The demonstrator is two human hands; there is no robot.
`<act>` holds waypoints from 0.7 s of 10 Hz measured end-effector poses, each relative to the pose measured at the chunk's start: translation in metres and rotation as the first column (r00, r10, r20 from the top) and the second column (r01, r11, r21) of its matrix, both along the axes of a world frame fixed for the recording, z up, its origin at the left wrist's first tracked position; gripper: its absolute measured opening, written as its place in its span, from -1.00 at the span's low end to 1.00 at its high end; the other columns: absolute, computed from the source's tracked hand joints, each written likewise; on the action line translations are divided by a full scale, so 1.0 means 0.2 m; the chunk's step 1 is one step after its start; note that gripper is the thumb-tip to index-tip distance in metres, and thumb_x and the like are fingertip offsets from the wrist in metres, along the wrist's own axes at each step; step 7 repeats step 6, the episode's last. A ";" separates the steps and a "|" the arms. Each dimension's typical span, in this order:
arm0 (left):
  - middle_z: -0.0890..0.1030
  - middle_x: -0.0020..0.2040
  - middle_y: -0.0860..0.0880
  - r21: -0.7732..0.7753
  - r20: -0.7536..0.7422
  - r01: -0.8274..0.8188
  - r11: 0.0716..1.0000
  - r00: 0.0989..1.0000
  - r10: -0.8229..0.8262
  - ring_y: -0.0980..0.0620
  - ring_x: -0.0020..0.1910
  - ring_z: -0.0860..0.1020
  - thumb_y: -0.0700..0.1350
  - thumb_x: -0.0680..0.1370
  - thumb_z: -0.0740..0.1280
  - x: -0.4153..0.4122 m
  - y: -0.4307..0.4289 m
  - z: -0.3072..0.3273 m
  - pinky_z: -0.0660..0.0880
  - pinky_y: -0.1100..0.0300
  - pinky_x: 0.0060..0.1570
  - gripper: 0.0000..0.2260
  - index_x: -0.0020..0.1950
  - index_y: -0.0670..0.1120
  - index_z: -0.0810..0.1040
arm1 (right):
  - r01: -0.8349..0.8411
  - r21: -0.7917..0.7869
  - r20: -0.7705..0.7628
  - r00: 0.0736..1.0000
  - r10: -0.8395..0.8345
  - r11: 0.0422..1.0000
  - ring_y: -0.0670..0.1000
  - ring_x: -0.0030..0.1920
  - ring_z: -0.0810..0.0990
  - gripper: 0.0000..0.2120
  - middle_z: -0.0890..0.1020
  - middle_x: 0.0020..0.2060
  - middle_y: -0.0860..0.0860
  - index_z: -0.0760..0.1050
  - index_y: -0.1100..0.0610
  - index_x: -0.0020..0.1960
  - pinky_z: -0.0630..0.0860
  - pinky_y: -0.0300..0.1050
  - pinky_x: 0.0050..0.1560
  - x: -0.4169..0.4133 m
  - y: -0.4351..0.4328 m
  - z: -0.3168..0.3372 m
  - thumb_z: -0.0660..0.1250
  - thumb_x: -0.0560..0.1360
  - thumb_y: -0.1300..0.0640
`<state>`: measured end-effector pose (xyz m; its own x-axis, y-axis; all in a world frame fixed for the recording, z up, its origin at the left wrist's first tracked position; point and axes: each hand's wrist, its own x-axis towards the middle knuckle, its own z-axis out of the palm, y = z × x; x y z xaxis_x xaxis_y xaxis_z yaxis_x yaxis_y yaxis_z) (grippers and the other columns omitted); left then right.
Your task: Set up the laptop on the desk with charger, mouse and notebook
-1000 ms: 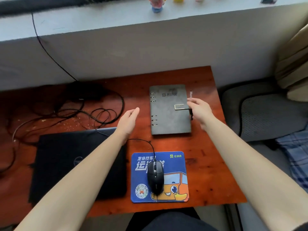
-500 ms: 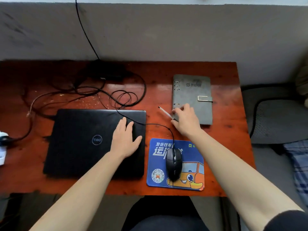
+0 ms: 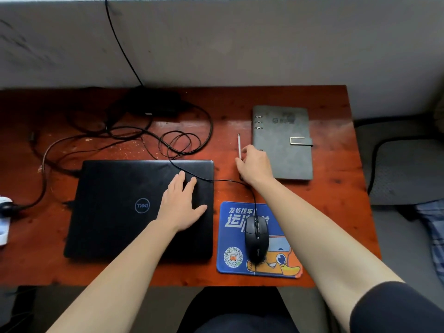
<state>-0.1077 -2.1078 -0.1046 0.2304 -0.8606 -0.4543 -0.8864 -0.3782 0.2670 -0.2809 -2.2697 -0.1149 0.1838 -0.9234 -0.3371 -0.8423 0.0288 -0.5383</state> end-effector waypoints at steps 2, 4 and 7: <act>-0.10 0.64 -0.15 0.015 0.001 0.003 1.000 1.000 -0.003 -0.11 0.61 -0.14 0.20 0.55 0.35 0.00 0.01 -0.01 0.02 -0.06 0.55 -0.21 0.63 -0.04 0.05 | 0.008 0.028 0.050 0.999 -0.010 1.000 0.12 0.11 0.62 -0.72 0.70 -0.02 0.05 0.55 0.10 0.19 0.50 -0.08 0.11 -0.08 0.06 0.03 0.35 0.55 -0.02; -0.17 0.63 -0.19 0.053 0.054 0.007 0.999 0.998 -0.010 -0.15 0.61 -0.19 0.19 0.62 0.21 -0.08 0.03 0.03 -0.07 -0.05 0.57 -0.27 0.64 -0.06 -0.05 | 0.049 -0.077 0.223 0.974 -0.030 0.996 -0.06 -0.05 0.65 -0.82 0.66 -0.10 -0.09 0.62 0.05 0.15 0.51 -0.18 0.13 -0.30 0.08 0.44 0.38 0.56 0.09; -0.15 0.63 -0.22 0.092 0.106 0.039 0.995 0.993 -0.048 -0.20 0.60 -0.17 0.16 0.63 0.17 -0.16 0.12 0.07 0.00 -0.16 0.55 -0.33 0.64 -0.02 -0.04 | 0.211 -0.411 0.810 0.530 0.250 0.887 0.00 -0.06 0.69 -0.86 0.71 -0.04 -0.03 0.63 -0.06 0.13 0.60 -0.19 -0.18 -0.40 0.11 1.32 0.38 0.59 0.03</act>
